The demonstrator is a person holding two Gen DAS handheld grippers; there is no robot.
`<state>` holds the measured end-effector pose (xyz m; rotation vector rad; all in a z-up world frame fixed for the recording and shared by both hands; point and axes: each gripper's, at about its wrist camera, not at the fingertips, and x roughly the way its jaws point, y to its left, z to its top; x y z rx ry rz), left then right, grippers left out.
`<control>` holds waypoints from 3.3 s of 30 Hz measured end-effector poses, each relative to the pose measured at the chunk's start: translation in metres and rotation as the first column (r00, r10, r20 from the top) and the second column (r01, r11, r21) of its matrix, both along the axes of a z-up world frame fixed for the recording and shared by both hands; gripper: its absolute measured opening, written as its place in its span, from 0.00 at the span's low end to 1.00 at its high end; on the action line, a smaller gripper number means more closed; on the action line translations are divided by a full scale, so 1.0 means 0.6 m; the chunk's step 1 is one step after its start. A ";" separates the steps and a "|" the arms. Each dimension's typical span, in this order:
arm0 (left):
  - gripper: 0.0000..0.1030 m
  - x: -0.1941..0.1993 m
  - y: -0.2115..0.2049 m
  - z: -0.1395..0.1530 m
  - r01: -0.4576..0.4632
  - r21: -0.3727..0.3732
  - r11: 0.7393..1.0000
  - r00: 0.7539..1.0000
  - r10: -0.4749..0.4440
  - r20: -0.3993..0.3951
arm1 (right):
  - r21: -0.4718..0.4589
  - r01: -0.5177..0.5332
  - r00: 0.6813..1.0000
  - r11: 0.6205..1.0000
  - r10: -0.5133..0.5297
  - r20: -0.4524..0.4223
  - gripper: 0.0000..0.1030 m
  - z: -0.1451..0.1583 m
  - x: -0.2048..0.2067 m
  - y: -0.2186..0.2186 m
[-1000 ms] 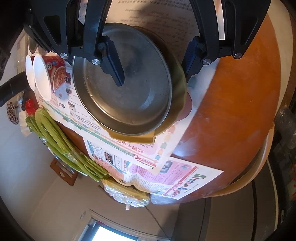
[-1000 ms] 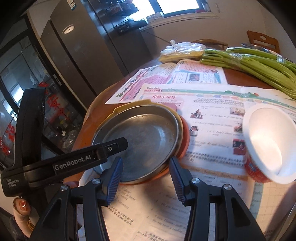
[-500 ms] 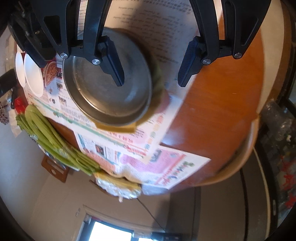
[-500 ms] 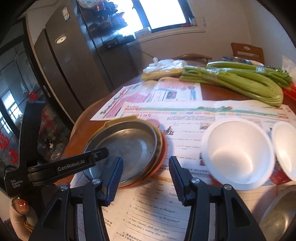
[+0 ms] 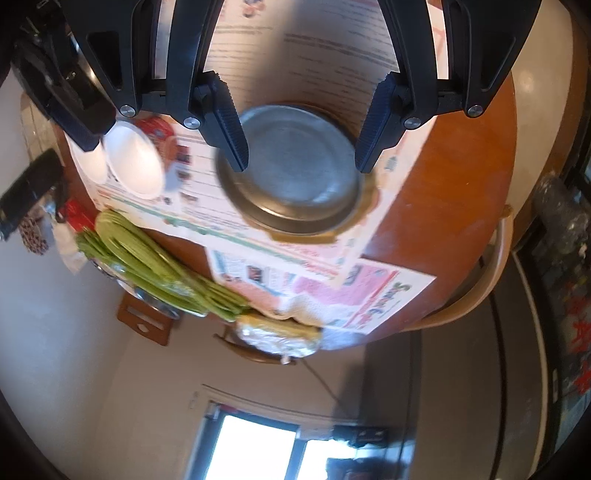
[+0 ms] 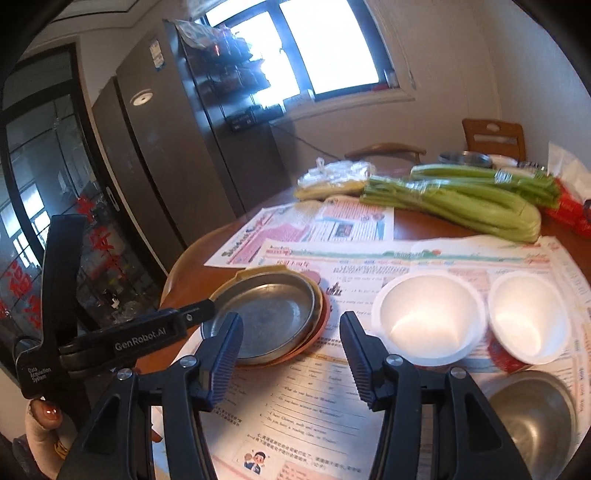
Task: Organize plates and bowls
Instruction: 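Open the left tool and pull it back from the pan rim, then move the left tool to the rim of the deep steel bowl, then close the left tool on the steel bowl rim and lift it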
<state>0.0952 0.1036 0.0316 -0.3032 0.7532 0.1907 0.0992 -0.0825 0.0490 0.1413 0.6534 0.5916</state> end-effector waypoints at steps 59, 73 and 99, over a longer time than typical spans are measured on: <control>0.60 0.045 -0.388 -0.093 0.463 0.048 0.885 0.871 -0.445 -0.209 | -0.218 0.220 0.935 0.951 -0.270 -0.232 0.57 -0.129 -0.012 -0.335; 0.58 0.072 -0.377 -0.135 0.449 -0.004 0.894 0.865 -0.435 -0.250 | -0.179 0.146 0.948 0.973 -0.189 -0.257 0.48 -0.166 -0.002 -0.306; 0.42 0.048 -0.382 -0.087 0.459 0.004 0.888 0.862 -0.445 -0.242 | -0.104 0.127 0.960 0.986 -0.148 -0.238 0.40 -0.127 -0.019 -0.300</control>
